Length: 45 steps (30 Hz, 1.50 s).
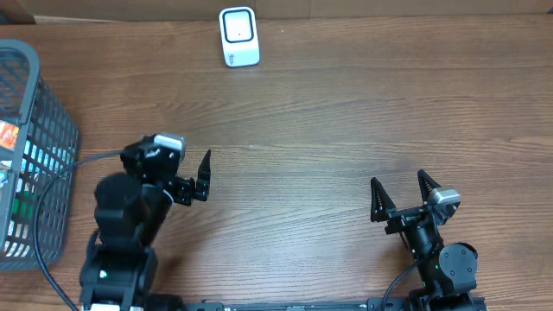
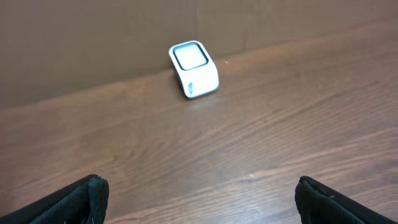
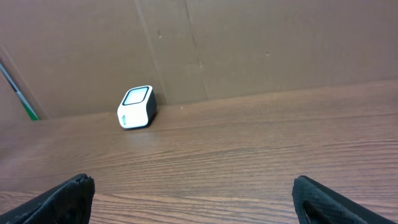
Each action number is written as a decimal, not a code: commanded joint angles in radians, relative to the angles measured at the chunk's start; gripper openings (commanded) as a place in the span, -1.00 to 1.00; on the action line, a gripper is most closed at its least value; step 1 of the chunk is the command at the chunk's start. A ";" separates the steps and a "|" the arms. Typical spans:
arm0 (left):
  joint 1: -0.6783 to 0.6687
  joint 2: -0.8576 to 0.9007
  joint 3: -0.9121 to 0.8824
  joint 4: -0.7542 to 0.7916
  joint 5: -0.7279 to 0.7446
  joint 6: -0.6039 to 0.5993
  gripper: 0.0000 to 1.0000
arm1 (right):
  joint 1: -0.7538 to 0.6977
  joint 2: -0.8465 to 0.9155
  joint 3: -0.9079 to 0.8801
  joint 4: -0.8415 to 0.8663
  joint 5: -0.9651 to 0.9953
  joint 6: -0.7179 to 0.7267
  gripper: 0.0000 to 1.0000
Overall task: Scan the item barcode
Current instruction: 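Swing the left gripper left over the grey basket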
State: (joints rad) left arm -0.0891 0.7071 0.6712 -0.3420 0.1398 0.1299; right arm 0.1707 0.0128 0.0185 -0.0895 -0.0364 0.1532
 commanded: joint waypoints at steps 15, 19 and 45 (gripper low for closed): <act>0.006 0.376 0.427 -0.412 0.214 -0.022 0.99 | -0.004 -0.010 -0.010 0.006 0.009 -0.003 1.00; 0.005 0.429 0.438 -0.441 0.301 -0.023 0.99 | -0.004 -0.010 -0.010 0.006 0.009 -0.003 1.00; 0.205 0.905 1.504 -1.075 -0.166 -0.437 0.96 | -0.004 -0.010 -0.010 0.006 0.009 -0.003 1.00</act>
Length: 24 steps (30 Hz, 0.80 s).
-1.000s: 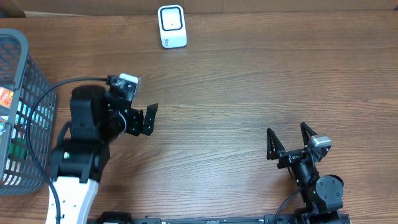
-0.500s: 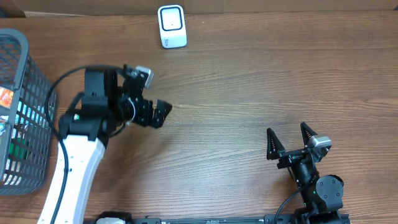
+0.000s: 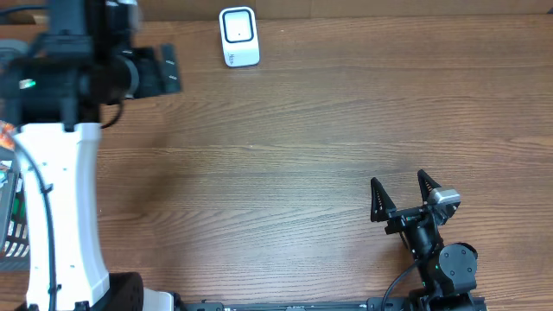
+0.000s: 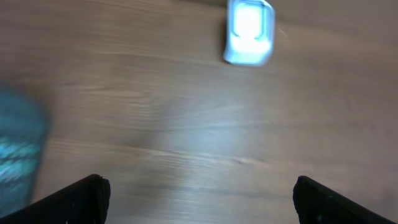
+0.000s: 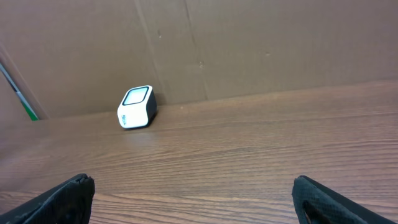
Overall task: Scan the item barcode
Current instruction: 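Swing the left gripper left over the grey basket, then lower the left gripper into the basket and grasp the green-capped jar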
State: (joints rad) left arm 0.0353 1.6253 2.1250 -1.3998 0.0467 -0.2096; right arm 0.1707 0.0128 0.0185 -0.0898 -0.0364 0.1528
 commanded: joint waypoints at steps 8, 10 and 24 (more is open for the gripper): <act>0.443 -0.028 0.049 -0.068 -0.072 -0.240 0.96 | -0.004 -0.010 -0.010 0.006 0.009 -0.003 1.00; 0.533 -0.029 0.049 -0.064 -0.066 -0.269 1.00 | -0.004 -0.010 -0.010 0.006 0.009 -0.003 1.00; 0.827 0.056 0.047 -0.072 -0.021 -0.296 0.99 | -0.004 -0.010 -0.010 0.006 0.009 -0.003 1.00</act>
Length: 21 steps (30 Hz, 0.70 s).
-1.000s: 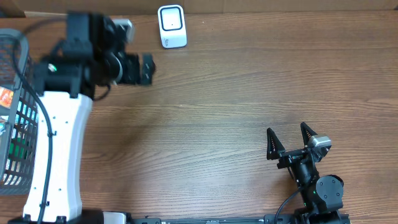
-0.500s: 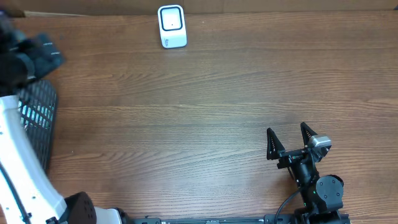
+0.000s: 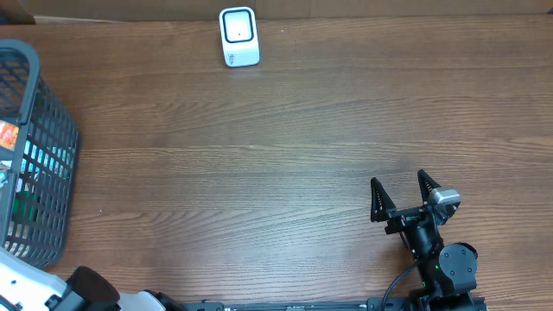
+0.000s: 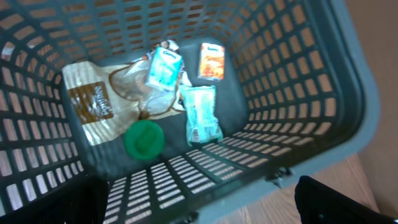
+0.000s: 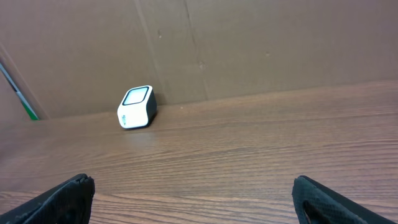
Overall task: Scan the item barcode
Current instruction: 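Lower the left gripper into the basket and grasp the green-capped jar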
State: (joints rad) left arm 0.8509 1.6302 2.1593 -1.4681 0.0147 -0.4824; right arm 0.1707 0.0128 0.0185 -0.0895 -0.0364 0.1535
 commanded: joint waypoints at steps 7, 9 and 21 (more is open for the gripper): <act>0.014 0.183 -0.037 -0.046 0.000 0.044 0.97 | -0.004 -0.010 -0.010 0.006 0.009 -0.003 1.00; 0.014 0.210 -0.065 -0.046 -0.001 0.062 0.96 | -0.004 -0.010 -0.010 0.006 0.009 -0.003 1.00; 0.015 0.250 -0.417 0.133 -0.063 0.078 0.95 | -0.004 -0.010 -0.010 0.006 0.009 -0.003 1.00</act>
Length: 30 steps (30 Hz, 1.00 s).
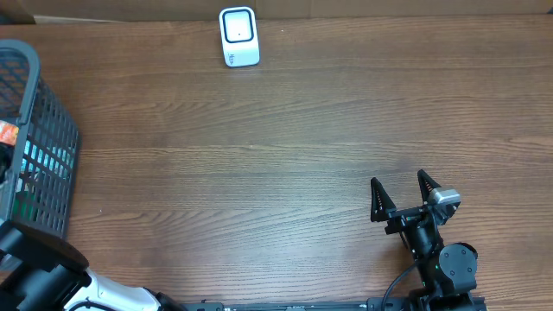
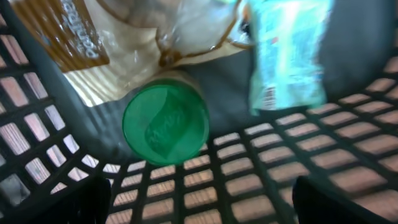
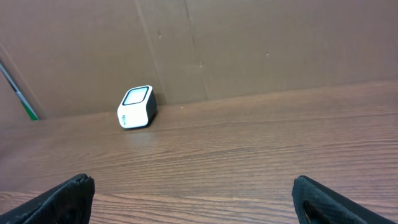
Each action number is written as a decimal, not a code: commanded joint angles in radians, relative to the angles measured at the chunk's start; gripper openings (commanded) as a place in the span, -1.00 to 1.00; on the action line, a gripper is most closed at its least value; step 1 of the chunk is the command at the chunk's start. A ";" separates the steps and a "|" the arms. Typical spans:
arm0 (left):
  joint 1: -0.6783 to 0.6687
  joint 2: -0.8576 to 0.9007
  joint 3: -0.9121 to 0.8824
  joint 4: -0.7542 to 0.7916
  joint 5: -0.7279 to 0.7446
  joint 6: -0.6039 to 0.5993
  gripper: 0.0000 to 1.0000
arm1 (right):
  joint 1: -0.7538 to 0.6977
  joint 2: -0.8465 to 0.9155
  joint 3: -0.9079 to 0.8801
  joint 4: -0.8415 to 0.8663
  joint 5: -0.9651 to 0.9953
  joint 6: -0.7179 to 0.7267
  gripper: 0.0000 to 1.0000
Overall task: Scan the item barcode
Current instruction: 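Lower the left gripper into the basket and grasp the green-capped jar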
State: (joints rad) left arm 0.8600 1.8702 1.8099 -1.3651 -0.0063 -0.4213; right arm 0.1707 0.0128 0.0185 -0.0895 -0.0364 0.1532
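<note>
The white barcode scanner (image 1: 238, 36) stands at the table's far edge, also in the right wrist view (image 3: 136, 107). My left gripper (image 2: 199, 208) is open, low inside the grey mesh basket (image 2: 261, 186), just above a green-lidded container (image 2: 165, 124). A teal packet (image 2: 286, 53) lies to the right of the lid and a brown-and-white bag (image 2: 68, 37) to its upper left. Overhead, only the left arm (image 1: 39, 268) shows at the lower left; its gripper is out of frame. My right gripper (image 1: 402, 199) rests open at the near right, holding nothing.
The basket (image 1: 39, 130) fills the table's left edge, with an orange item (image 1: 7, 132) visible through its mesh. A crumpled clear bag (image 2: 180, 28) lies among the goods. A brown cardboard wall (image 3: 249, 43) backs the table behind the scanner.
My left gripper has dropped from high over the basket to deep inside it, close above the green lid and teal packet. The right arm has not moved.
My left gripper first hovered open over the table's left-middle, facing the scanner. Then the arm stood raised toward the far left. Then it looked down into the basket from above, and now sits low among the goods. The right gripper stayed put throughout.
</note>
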 commanded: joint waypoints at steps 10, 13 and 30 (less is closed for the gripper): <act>0.006 0.010 -0.156 0.094 -0.057 0.014 0.95 | -0.004 -0.010 -0.010 0.006 0.009 -0.003 1.00; 0.006 0.010 -0.156 0.095 -0.057 0.014 0.95 | -0.004 -0.010 -0.010 0.006 0.009 -0.003 1.00; 0.005 0.010 -0.258 0.169 -0.102 0.014 0.95 | -0.004 -0.010 -0.010 0.006 0.009 -0.003 1.00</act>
State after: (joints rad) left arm 0.8658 1.8709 1.5860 -1.2068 -0.0940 -0.4187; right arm 0.1707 0.0128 0.0185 -0.0895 -0.0364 0.1532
